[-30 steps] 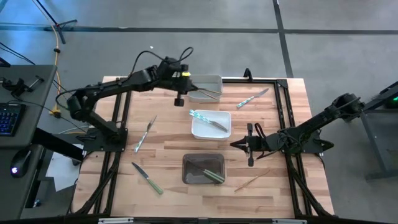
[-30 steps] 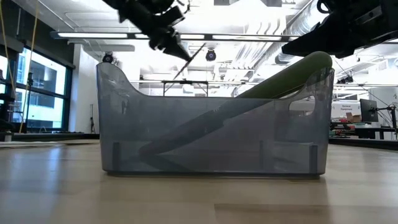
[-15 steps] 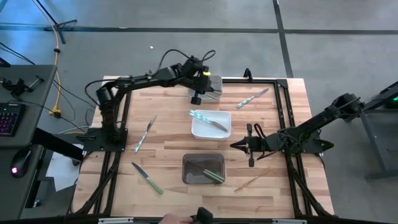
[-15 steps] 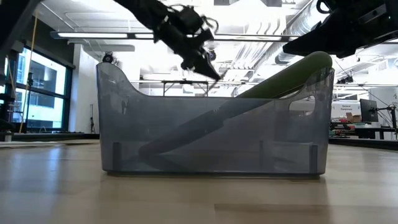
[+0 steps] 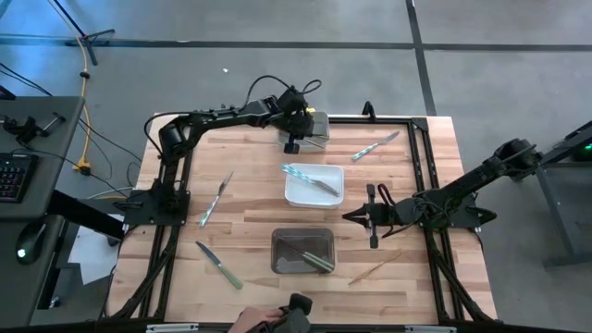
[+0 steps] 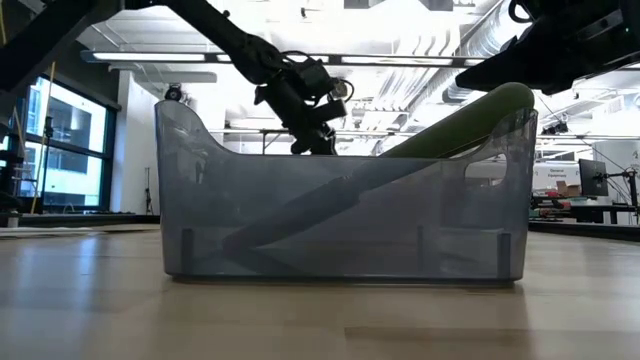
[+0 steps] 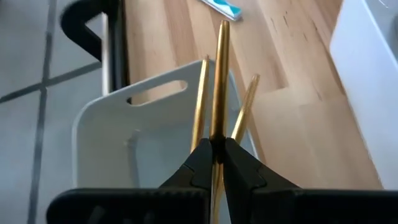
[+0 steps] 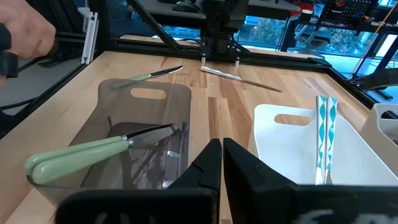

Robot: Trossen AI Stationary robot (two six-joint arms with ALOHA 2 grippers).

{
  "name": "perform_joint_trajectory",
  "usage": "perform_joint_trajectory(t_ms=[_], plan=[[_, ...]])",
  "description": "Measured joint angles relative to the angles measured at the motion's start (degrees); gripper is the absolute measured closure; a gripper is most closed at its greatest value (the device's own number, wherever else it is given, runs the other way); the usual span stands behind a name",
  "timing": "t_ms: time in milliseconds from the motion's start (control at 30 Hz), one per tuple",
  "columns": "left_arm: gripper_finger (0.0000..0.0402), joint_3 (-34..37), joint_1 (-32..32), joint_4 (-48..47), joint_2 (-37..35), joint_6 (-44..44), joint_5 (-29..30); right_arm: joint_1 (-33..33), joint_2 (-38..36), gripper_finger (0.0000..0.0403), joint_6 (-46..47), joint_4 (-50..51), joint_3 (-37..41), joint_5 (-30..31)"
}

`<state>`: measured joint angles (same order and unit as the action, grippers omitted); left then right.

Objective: Sort silverware by color (type)
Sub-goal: Put the gold table knife into the gray bin, then put the white-blue table knife into the white bin

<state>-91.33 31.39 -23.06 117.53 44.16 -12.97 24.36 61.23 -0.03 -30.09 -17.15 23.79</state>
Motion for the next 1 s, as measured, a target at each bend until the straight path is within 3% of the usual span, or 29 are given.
perform_joint_trajectory(t_ms=[267,467,600,767,1000], plan=[[0.0345,0.00,0.16,-0.84,0.05,-3.37,0.49,0.00,0.00,0.0403,0.15,0.55,0.00,0.00],[0.0321,0.00,0.05,-3.39,-0.12,-3.54,4.74,0.00,0.00,0.0403,0.17,0.67,0.00,0.01],[0.0338,0.00,-0.43,-4.22,-1.76,-3.71,7.78,0.00,0.00,0.0403,0.17,0.68,0.00,0.02],[0.0394,1.20,-0.24,-3.55,-4.91,-6.97,4.03,0.00,0.00,0.0403,0.17,1.13,0.00,0.02],[0.0401,15.42,-0.34,9.85,-14.52,-11.02,1.81,0.00,0.00,0.0403,0.06,2.52,0.00,0.08]])
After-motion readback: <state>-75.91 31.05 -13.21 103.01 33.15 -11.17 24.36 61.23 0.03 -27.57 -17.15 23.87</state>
